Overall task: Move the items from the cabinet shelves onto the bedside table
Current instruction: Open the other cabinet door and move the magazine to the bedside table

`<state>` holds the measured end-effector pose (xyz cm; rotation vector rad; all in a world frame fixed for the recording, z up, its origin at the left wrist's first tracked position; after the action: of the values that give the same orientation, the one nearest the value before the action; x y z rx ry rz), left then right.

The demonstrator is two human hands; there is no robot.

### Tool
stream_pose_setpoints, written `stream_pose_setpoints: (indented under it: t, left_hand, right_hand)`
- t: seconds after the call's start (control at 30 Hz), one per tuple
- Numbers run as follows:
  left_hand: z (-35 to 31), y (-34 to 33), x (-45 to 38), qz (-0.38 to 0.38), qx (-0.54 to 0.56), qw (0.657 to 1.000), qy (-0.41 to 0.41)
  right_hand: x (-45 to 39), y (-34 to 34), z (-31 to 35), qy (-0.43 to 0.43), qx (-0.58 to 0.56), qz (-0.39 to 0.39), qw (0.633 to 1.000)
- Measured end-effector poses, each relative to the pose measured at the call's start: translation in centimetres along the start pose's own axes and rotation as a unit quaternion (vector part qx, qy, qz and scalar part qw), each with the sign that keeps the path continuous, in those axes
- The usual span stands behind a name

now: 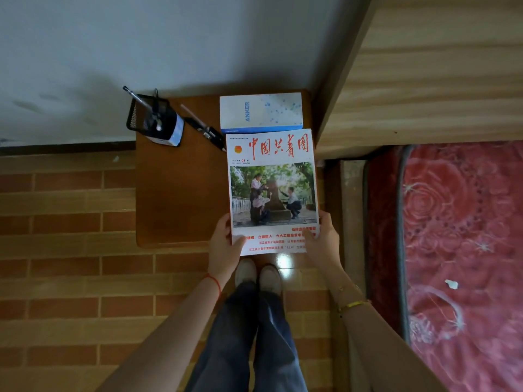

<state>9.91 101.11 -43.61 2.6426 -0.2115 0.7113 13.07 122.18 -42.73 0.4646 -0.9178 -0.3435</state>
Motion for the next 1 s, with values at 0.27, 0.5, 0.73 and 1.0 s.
stream_pose_setpoints:
  t: [0.27,0.5,0.73,1.0]
  left_hand:
    - [0.5,-0.7,-0.4,-0.044,-0.132,0.986,-0.090]
    - [1.2,0.5,-0.4,-0.077,-0.210,0.970,-0.095]
    - [1.8,1.0,-0.6,-0.070,-0.191,0.973,-0.112]
    - [1.9,1.3,-0.7,-0.051,-0.164,0.980,-0.102]
  right_hand:
    - [-0.8,-0.9,-0.3,0.072,0.112,-0.071,0.988]
    - [-1.1,-1.0,-0.9,0.093,0.091,-0.082,0.988]
    - [-1.2,-1.1,-1.4,0.118,0.088,-0.090,0.985]
    - [-1.1,-1.1,-1.4,0.125,0.092,-0.099,0.983]
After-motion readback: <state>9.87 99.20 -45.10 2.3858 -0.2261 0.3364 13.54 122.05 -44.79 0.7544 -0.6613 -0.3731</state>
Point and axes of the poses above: each hand's wrist, its own x-axis away from the middle knuckle, its own y-axis out of the back of the hand, z = x × y, the point moved 1 cm from there along -x, towards the middle knuckle, and after that the axes turned 10 degrees about -y, right-handed, at the moved point
